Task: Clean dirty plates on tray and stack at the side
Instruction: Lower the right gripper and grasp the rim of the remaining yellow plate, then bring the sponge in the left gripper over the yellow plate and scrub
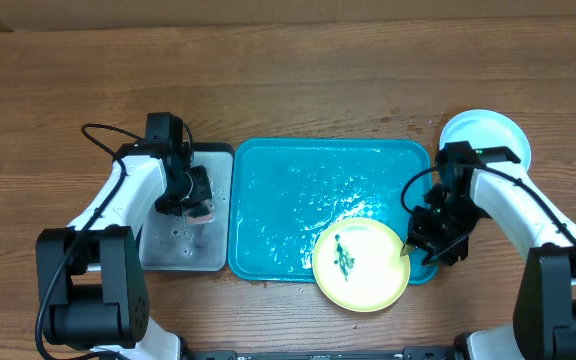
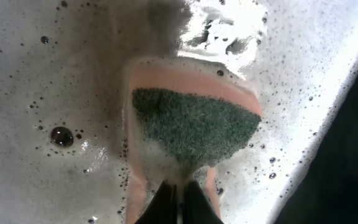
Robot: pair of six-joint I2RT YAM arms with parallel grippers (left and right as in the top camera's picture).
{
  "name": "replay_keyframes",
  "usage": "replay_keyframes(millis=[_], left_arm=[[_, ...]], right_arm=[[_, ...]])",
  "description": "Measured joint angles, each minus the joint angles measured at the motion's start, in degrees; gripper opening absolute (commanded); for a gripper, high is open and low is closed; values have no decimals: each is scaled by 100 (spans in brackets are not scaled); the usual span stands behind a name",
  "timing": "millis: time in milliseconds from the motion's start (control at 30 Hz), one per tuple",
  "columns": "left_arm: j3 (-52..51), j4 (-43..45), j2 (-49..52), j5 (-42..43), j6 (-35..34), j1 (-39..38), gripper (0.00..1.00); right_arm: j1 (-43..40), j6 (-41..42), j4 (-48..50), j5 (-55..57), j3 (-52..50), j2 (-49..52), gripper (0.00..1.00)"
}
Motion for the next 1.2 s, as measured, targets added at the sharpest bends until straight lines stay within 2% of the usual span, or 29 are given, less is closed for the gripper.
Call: replay_keyframes(millis=[233, 333, 500, 600, 1000, 1200], left_arm=[[0, 0, 0, 0, 2, 0, 4], [0, 0, 0, 0, 0, 0, 4], [0, 0, 0, 0, 2, 0, 4], [0, 0, 0, 9, 2, 0, 4], [0, -2, 0, 46, 2, 0, 4], [15, -197, -2, 61, 22, 0, 4]], right_arm=[[2, 262, 507, -48, -588, 0, 36], [0, 306, 785, -142, -789, 0, 26], [2, 365, 1272, -282, -918, 0, 25], [0, 382, 1757, -415, -920, 0, 4], [87, 367, 3510, -999, -938, -4, 4], [466, 372, 3585, -1071, -938, -4, 4]])
